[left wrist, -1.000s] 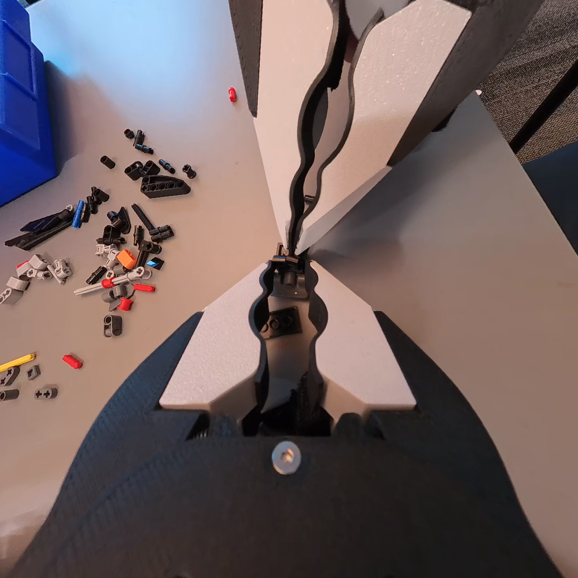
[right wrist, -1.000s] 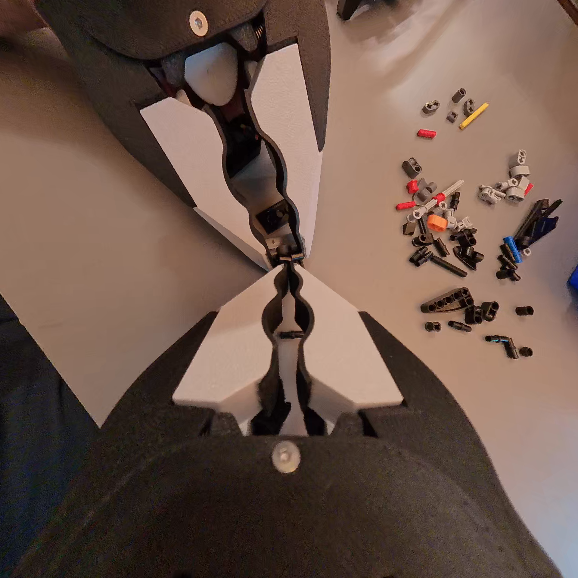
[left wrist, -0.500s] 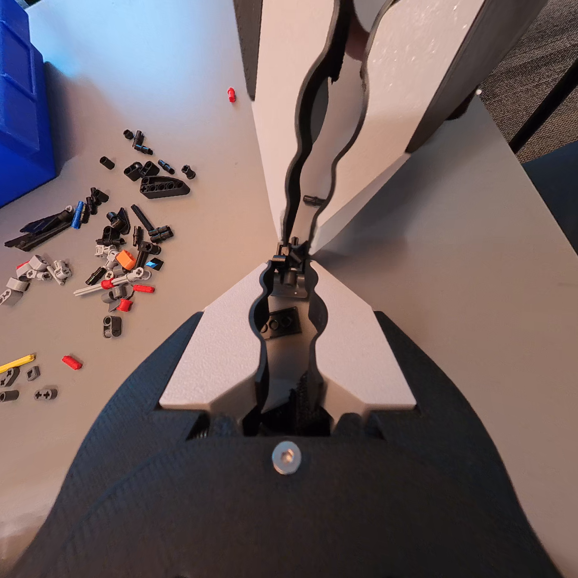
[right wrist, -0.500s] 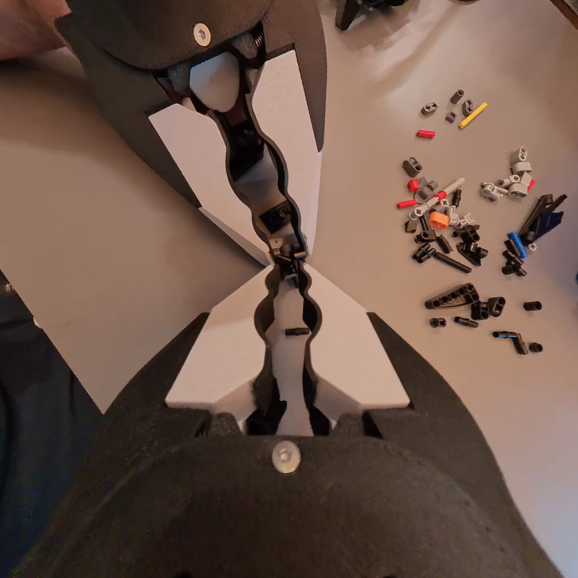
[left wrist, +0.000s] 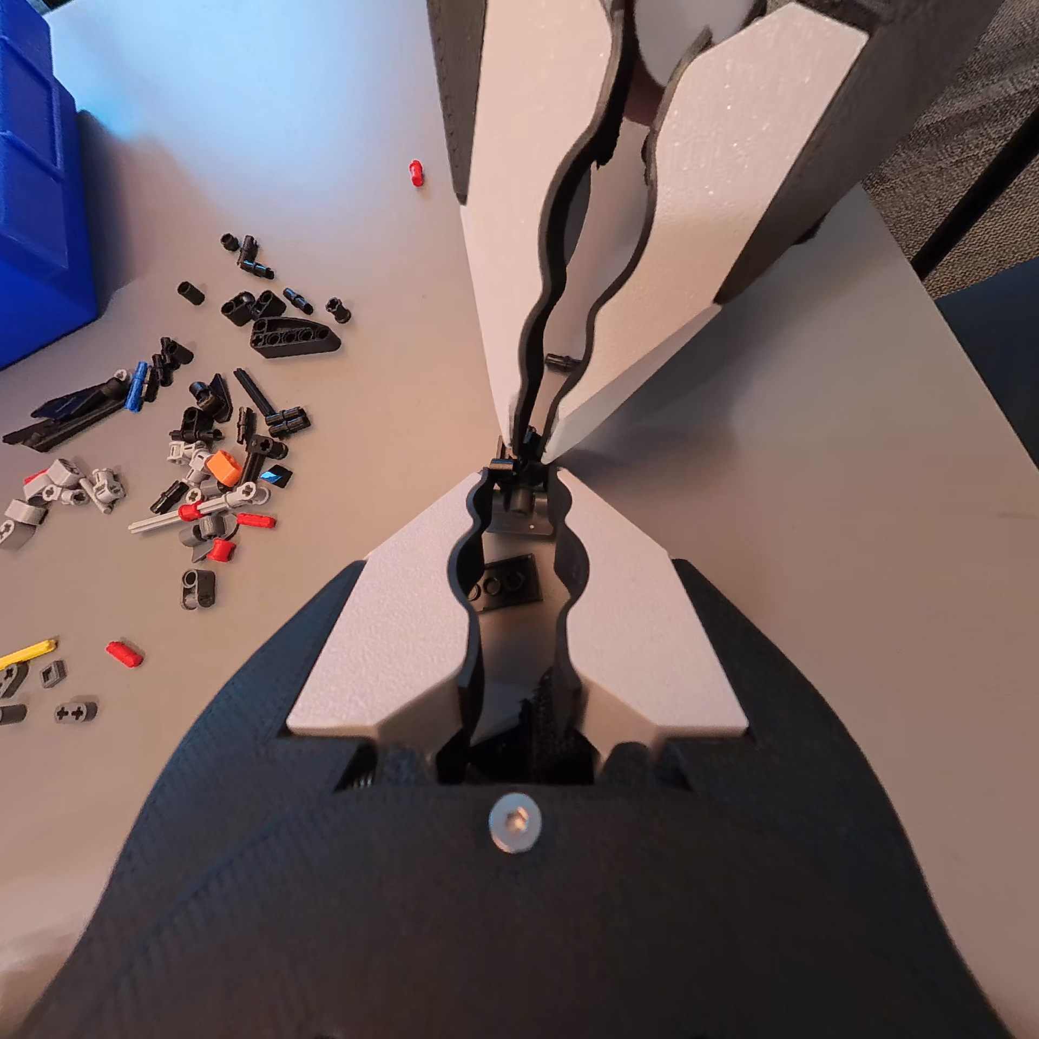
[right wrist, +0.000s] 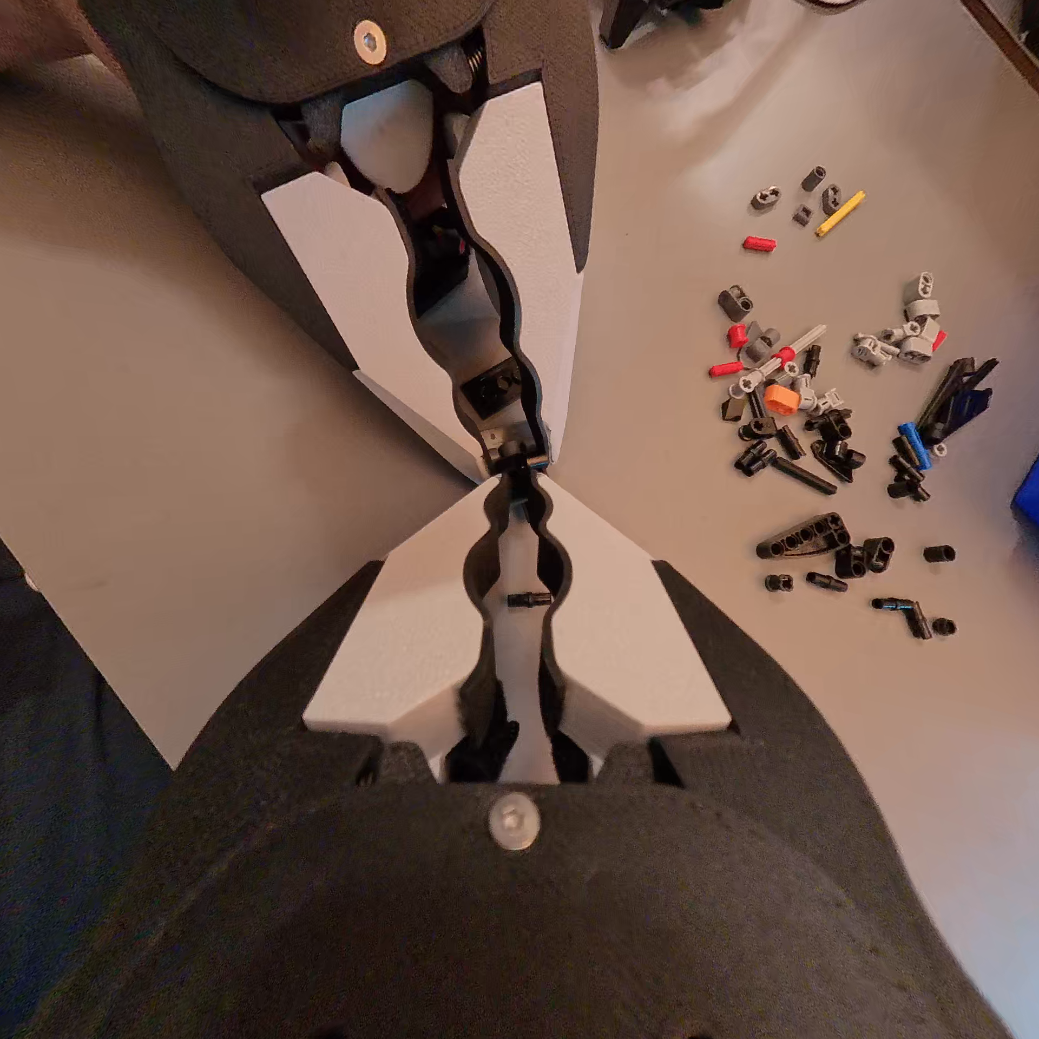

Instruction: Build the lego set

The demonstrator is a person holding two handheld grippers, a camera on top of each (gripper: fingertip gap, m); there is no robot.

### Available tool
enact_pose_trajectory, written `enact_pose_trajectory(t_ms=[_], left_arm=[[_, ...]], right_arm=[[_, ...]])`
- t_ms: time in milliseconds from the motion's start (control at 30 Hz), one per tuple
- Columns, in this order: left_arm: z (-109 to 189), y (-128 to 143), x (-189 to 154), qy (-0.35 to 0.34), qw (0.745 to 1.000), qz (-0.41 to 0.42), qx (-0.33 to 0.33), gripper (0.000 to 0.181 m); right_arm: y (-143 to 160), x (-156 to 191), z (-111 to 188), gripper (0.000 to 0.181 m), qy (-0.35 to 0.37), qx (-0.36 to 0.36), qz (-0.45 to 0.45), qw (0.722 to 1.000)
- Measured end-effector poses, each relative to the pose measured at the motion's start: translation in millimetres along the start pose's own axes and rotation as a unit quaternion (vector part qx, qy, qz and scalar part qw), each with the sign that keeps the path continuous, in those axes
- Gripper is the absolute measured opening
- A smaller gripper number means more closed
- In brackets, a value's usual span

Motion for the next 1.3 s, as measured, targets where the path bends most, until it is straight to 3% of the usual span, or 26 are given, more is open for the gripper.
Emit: enact_pose_trajectory(t_ms=[800,1033,1300], left_arm=[[-0.6,-0.4,-0.6,0.003,1.000,0.000,-0.001,0.017],[-0.6,-0.3,-0.5,0.004,1.000,0.000,-0.001,0.017],[-0.7,-0.3,-0.5,0.005,1.000,0.001,-0.001,0.017]], right_arm=[[2.8,-10.4,2.3,0.005,-0.034,-0.007,-0.047,0.998],[4.6,-19.2,-1.2,0.015,-0.066,-0.009,-0.130,0.989],[9.5,-30.2,-3.2,0.010,-0.119,-0.016,-0.166,0.979]])
Point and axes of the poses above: each gripper's, where its closed fingertips meet, z back along the fingers, y out of its underside, x = y × z across the jaws, the point moved 8 cm from there along z, back along the fingers, and after that the axes turned 15 degrees about -x, right-handed, at the moved point
